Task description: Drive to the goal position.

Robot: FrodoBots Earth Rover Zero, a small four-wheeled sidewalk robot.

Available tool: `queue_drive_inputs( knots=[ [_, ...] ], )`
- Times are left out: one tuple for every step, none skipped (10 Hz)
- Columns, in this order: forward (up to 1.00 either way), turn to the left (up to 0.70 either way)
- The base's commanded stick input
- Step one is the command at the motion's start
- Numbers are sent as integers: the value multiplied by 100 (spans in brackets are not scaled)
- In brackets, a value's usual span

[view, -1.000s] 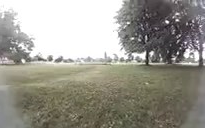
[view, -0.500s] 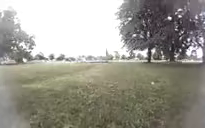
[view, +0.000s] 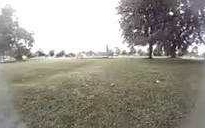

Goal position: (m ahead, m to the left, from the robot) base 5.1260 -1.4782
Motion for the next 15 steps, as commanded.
queue_drive_inputs(
  knots=[
    [50, 1],
    [50, 0],
    [50, 0],
    [50, 0],
    [50, 0],
    [50, -46],
    [50, -50],
    [50, -50],
    [50, -9],
    [50, 0],
    [50, 0],
    [50, 0],
    [50, 0],
    [50, 0],
    [50, 0]
  ],
)
